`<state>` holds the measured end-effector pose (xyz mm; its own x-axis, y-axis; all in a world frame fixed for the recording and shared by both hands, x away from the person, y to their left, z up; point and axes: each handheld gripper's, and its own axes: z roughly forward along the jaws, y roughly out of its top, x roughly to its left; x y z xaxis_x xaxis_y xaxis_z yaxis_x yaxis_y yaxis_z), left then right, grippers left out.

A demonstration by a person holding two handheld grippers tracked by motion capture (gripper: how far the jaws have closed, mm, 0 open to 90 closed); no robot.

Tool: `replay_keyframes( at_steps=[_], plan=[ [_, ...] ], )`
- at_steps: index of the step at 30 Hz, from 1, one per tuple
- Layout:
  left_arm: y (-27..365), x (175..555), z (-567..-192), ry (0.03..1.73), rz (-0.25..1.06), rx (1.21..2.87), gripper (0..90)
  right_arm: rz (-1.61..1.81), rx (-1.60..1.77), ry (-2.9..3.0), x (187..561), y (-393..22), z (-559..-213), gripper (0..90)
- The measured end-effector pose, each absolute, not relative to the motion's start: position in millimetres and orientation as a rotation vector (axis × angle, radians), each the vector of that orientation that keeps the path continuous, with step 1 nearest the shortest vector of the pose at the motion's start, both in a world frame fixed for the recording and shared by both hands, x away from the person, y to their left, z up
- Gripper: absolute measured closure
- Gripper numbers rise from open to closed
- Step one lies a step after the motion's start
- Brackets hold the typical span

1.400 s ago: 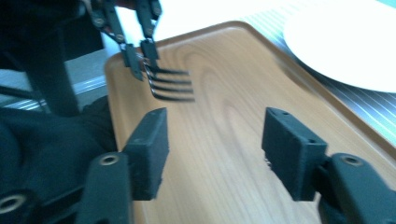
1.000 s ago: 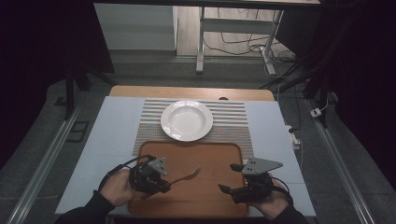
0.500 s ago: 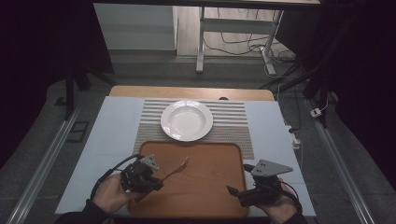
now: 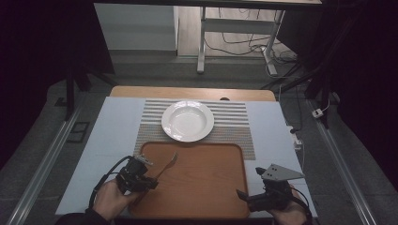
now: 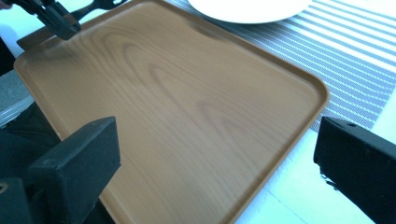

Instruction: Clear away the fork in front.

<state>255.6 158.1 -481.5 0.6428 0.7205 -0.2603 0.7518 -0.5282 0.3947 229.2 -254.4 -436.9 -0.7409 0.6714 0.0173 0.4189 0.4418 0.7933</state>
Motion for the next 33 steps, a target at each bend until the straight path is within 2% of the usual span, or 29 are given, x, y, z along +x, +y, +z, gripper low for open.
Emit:
replay_keyframes(
  at_steps=[9, 16, 19, 25, 28, 33],
  plan=[
    [151.0, 269.4, -501.4, 1.306, -0.054, 2.43, 79.1, 1.174, 0.988, 2.373, 227.6, -266.2, -438.7, 0.7],
    [141.7, 270.0, -504.9, 1.308, 0.025, 2.484, 77.3, 1.16, 1.006, 2.372, 226.4, -270.8, -439.7, 0.7],
    [143.9, 270.7, -505.3, 1.305, -0.006, 2.463, 69.9, 1.155, 1.02, 2.376, 226.5, -272.9, -440.8, 0.7],
    [152.4, 272.8, -494.9, 1.263, -0.012, 2.4, 64.9, 1.157, 1.053, 2.382, 227.2, -277.7, -443.0, 0.0],
    [157.0, 275.9, -488.4, 1.224, -0.025, 2.36, 68.5, 1.147, 1.063, 2.389, 227.5, -278.4, -444.1, 0.0],
    [159.8, 285.2, -479.9, 1.164, -0.022, 2.332, 84.0, 1.151, 1.067, 2.384, 226.9, -278.9, -444.2, 0.0]
  ],
)
